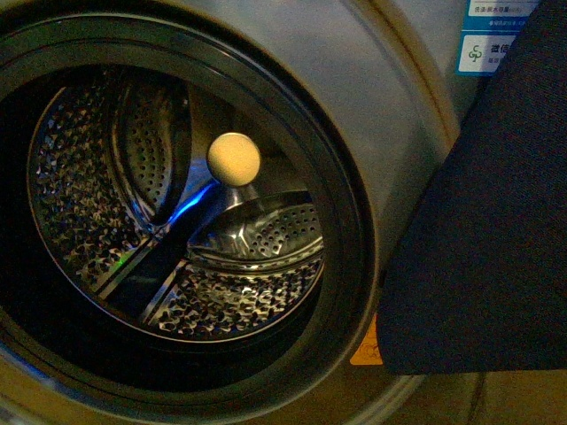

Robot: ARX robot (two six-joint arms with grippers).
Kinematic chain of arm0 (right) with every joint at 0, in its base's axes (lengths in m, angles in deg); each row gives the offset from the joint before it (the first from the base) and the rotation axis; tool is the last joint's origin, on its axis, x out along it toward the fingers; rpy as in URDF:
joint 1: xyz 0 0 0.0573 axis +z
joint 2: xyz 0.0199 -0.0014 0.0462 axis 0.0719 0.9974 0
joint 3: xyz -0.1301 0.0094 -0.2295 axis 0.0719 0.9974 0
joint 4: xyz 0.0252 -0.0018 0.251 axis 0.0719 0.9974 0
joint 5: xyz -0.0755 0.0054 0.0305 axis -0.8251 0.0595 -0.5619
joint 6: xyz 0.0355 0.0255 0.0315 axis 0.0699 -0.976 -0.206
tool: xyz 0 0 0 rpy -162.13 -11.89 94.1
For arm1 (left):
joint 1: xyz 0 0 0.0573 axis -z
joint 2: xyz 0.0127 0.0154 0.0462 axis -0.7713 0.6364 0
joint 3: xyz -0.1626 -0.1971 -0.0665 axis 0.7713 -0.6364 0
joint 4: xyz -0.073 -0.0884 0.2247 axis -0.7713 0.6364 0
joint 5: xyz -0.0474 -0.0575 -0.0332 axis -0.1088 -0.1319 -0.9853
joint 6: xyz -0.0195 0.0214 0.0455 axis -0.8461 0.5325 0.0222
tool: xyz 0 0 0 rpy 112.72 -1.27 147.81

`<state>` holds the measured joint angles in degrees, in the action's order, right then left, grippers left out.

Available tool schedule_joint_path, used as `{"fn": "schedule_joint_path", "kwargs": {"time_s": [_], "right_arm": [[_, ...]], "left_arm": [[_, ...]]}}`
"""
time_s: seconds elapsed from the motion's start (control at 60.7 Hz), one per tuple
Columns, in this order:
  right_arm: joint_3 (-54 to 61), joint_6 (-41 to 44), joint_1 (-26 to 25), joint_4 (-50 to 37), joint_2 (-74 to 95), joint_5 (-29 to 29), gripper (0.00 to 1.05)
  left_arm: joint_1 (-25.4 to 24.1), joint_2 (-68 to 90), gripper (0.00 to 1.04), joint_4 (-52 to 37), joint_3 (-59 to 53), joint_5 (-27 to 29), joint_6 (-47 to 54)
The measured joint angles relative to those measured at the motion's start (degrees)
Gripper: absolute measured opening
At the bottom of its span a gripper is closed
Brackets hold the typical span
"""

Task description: Put clothes into washing machine

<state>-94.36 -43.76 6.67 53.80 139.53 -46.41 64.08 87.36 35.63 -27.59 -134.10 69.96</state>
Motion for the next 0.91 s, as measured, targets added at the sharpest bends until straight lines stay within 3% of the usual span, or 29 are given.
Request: {"fn": "schedule_joint_path", "kwargs": {"time_s": [0.33, 0.676, 0.906], "right_arm": [[0.0, 0.02, 0.0, 0.0, 0.0, 0.0, 0.06], [0.0, 0.02, 0.0, 0.0, 0.0, 0.0, 0.06], [0.0, 0.02, 0.0, 0.0, -0.02, 0.0, 0.06]], "left_arm": [[16.68, 10.95, 0.98, 10.25, 10.62, 15.63, 10.95], [25.77, 18.64, 0.98, 10.84, 19.45, 30.51, 12.74], [29.14, 20.46, 0.98, 8.96, 22.82, 33.4, 4.87]]}}
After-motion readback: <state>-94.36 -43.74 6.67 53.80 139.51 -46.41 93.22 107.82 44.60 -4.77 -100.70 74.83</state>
